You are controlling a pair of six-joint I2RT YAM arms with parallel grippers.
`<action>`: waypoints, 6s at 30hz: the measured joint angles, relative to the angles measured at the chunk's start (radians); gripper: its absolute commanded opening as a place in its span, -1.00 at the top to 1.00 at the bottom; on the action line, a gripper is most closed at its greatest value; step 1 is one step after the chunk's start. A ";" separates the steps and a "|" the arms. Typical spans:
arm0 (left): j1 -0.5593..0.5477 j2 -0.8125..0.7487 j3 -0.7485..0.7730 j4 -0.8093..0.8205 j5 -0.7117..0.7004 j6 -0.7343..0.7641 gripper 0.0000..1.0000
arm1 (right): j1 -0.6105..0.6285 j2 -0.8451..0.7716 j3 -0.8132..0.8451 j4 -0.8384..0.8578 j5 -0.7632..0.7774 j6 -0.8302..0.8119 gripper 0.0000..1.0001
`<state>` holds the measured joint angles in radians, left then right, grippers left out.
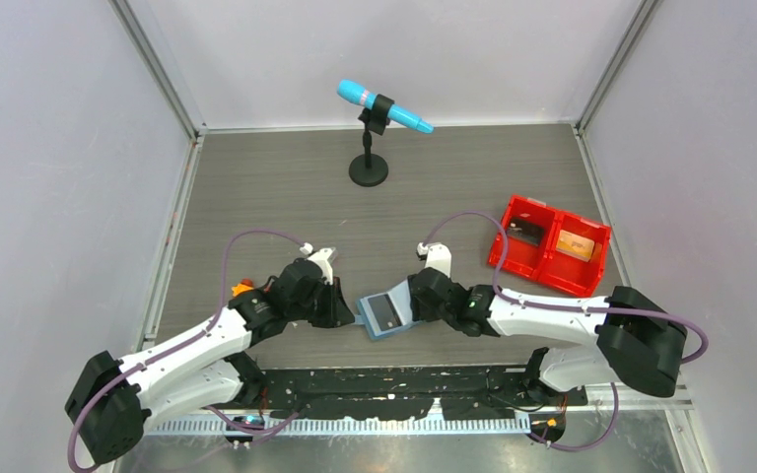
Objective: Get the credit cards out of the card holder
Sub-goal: Open the card holder at the center of the board.
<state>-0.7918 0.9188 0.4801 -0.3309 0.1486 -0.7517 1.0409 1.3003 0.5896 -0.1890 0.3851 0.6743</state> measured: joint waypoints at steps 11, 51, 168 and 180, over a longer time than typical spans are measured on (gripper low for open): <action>0.000 0.017 0.000 0.000 -0.002 0.000 1.00 | -0.004 -0.116 0.006 -0.064 -0.040 -0.023 0.02; 0.000 0.026 0.000 0.012 0.010 -0.008 1.00 | 0.109 0.190 0.119 0.198 -0.152 -0.016 -0.18; 0.000 0.042 0.004 0.012 0.000 -0.025 1.00 | 0.145 0.164 0.132 0.023 0.134 -0.034 -0.12; 0.000 0.067 0.004 0.012 -0.006 -0.022 1.00 | 0.143 0.163 0.113 -0.045 0.243 -0.033 -0.05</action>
<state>-0.7918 0.9855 0.4843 -0.3187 0.1421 -0.7738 1.1835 1.4635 0.7029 -0.2340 0.6285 0.6415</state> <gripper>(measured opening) 0.093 0.525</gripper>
